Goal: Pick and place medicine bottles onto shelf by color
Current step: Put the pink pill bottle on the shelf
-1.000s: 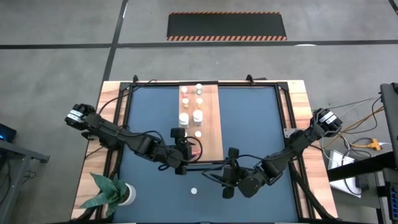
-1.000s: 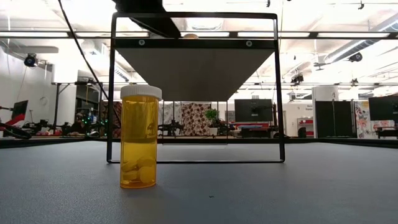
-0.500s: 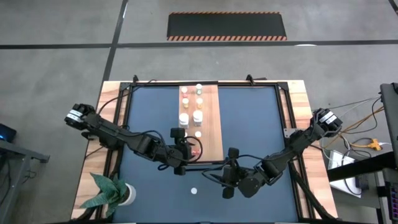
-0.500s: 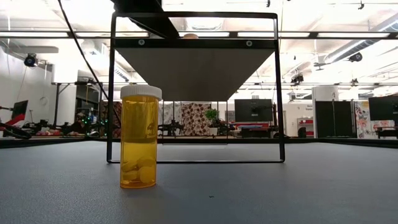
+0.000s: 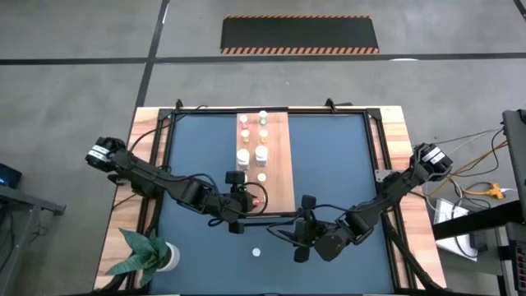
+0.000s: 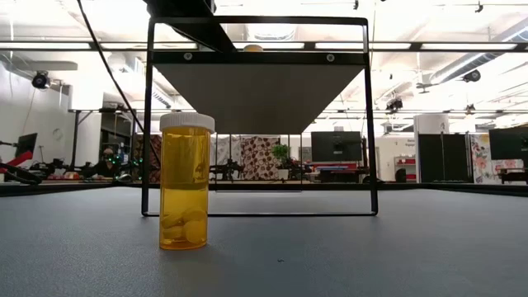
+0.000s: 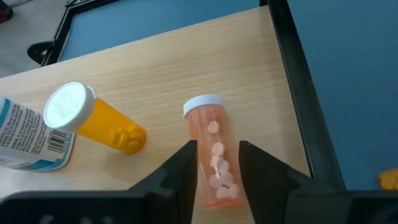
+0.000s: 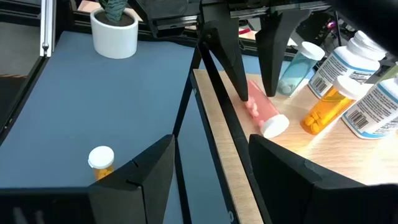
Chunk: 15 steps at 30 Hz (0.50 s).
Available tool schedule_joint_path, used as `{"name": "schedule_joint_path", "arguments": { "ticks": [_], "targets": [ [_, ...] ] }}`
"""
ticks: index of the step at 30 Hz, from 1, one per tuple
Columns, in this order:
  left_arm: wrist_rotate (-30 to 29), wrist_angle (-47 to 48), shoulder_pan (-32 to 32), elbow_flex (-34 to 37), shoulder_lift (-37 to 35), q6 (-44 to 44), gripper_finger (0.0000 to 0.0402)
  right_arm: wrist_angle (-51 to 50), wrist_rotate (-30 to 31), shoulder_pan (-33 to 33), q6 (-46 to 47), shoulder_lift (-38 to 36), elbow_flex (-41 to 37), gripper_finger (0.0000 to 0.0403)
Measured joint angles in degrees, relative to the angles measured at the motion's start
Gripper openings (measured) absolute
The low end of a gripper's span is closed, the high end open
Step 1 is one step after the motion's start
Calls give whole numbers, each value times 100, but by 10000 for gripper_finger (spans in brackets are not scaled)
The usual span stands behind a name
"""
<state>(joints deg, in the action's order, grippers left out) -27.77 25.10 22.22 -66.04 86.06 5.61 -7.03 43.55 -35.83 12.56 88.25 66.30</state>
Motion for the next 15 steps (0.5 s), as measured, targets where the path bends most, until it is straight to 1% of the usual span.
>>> {"name": "schedule_joint_path", "arguments": {
  "ticks": [7, 15],
  "targets": [
    [-31, -2, 0, 4, 1, -11, 72, 0, 0, 0, -8, 0, 2, 198],
    [-46, -5, 0, -15, 1, 36, 68, 1, 0, 0, -34, 0, 2, 198]
  ]
}}
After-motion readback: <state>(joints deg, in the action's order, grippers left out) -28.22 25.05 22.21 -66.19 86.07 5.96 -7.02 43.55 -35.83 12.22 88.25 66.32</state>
